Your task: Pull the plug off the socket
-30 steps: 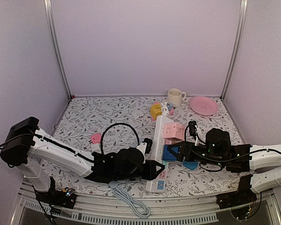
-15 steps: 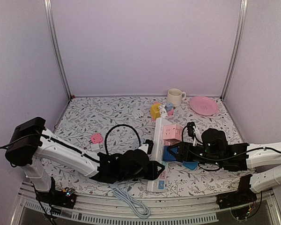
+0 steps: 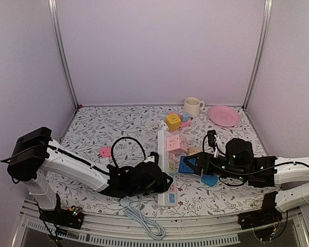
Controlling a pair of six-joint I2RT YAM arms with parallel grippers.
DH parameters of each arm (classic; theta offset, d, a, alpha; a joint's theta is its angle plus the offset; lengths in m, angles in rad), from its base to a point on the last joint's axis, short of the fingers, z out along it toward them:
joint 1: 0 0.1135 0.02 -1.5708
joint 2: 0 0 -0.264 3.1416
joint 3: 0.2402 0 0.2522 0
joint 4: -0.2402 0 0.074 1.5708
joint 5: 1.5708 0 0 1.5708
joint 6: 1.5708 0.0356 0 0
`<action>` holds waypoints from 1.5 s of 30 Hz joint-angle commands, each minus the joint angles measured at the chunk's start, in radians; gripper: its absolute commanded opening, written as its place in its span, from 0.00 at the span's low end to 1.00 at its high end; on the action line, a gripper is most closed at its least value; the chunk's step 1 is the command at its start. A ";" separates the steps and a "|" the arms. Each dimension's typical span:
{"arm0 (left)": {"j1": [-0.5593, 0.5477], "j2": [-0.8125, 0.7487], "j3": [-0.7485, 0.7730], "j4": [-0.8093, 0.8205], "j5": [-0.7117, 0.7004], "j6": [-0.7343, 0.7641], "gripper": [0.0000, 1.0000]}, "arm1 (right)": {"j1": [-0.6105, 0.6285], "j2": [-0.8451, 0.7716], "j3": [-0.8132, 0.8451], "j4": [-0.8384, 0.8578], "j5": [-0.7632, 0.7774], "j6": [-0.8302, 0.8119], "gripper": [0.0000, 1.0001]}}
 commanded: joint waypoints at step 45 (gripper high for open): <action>-0.030 -0.100 -0.070 0.060 -0.123 0.194 0.00 | -0.114 0.155 -0.090 0.108 -0.039 0.051 0.98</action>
